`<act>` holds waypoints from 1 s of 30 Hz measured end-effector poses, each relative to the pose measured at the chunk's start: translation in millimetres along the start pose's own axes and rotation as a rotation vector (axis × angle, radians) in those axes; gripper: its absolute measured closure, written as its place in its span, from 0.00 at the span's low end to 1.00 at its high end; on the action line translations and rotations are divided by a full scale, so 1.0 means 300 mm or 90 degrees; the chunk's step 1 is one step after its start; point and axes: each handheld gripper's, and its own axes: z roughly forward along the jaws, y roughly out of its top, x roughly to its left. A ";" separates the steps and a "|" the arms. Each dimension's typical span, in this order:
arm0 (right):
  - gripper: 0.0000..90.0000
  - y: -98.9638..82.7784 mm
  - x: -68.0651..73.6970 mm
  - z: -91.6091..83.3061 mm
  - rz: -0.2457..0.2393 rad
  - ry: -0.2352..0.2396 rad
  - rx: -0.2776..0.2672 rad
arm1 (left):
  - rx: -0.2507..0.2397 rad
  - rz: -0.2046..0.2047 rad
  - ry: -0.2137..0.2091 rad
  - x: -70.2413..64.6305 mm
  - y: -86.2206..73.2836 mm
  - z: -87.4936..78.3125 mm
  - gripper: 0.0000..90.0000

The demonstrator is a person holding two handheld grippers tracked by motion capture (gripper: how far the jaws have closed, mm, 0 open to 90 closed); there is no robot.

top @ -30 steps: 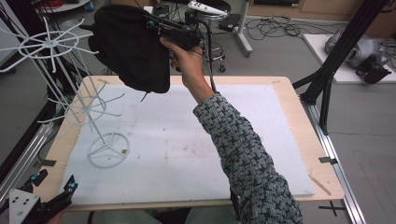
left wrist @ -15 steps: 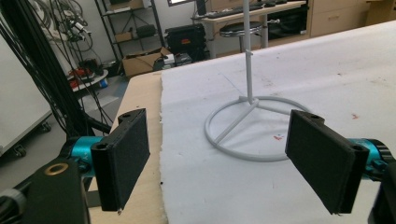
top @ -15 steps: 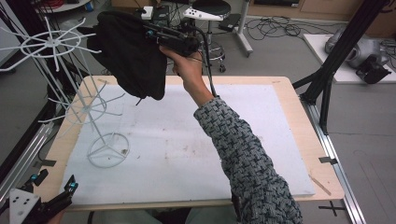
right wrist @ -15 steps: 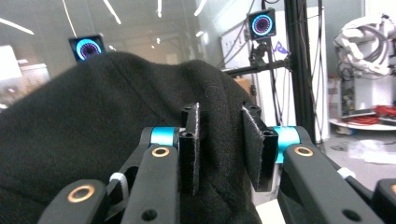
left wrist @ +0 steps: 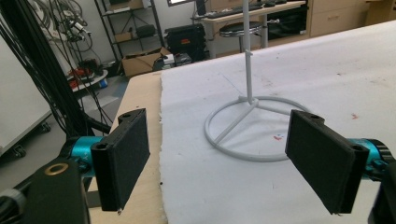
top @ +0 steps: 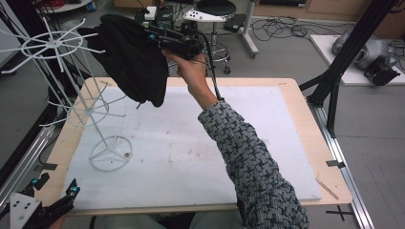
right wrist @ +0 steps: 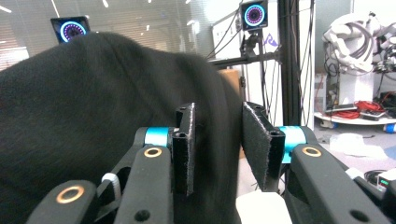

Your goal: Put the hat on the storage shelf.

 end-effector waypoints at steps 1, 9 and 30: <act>0.72 0.002 0.001 -0.002 0.001 -0.001 -0.004 | 0.000 0.001 0.000 0.000 0.000 0.001 0.24; 0.69 0.011 0.007 -0.014 -0.012 -0.012 -0.005 | -0.001 0.007 -0.002 -0.005 0.003 0.005 0.24; 0.50 0.025 -0.034 -0.203 -0.020 -0.115 -0.013 | -0.008 0.013 -0.040 -0.039 0.027 0.105 0.24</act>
